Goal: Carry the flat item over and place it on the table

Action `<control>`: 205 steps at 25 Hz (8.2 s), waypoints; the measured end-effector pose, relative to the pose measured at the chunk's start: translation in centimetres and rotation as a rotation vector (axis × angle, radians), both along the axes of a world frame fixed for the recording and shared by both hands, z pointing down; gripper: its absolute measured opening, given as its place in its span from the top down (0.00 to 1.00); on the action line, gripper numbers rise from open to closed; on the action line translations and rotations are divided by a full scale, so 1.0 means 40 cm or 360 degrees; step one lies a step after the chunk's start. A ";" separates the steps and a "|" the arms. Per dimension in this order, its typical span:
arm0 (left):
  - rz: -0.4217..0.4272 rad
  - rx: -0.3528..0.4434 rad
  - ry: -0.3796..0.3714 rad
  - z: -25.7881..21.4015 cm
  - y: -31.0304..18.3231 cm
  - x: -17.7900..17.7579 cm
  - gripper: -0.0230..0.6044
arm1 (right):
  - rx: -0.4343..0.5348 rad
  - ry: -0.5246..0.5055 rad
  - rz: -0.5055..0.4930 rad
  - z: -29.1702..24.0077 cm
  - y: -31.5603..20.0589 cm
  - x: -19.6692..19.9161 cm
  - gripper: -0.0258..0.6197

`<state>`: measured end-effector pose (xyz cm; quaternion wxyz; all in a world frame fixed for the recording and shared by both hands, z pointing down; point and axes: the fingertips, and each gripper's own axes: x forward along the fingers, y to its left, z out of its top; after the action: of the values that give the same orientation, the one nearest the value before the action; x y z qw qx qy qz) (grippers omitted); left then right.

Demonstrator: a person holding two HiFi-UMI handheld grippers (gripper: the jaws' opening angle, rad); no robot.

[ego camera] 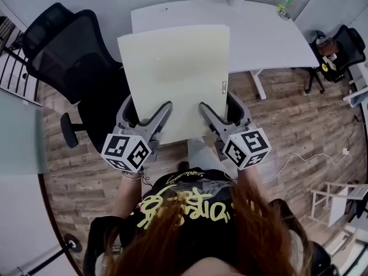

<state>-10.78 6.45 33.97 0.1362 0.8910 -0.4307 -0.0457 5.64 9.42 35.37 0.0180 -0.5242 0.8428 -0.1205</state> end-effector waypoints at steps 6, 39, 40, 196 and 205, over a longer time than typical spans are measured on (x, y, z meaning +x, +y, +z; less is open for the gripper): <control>-0.0006 0.0023 -0.0011 -0.004 -0.055 0.005 0.22 | 0.0019 -0.0012 -0.0008 0.000 -0.058 0.005 0.44; -0.0203 0.0037 -0.0008 -0.034 -0.630 0.090 0.22 | 0.0043 -0.0024 -0.0205 -0.032 -0.683 0.095 0.44; -0.0208 0.0038 -0.0007 -0.035 -0.646 0.094 0.22 | 0.0043 -0.0024 -0.0210 -0.033 -0.700 0.099 0.44; -0.0130 -0.1175 -0.0094 0.499 -1.016 0.010 0.20 | -0.0751 0.0032 -0.0068 0.416 -1.034 0.007 0.44; -0.0135 -0.1236 -0.0101 0.517 -1.019 0.005 0.20 | -0.0814 0.0035 -0.0065 0.432 -1.043 0.001 0.44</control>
<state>-10.58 -34.33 54.64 0.4480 0.7554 -0.4564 0.1426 5.69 -32.31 52.65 -0.1269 -0.4958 0.7956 -0.3243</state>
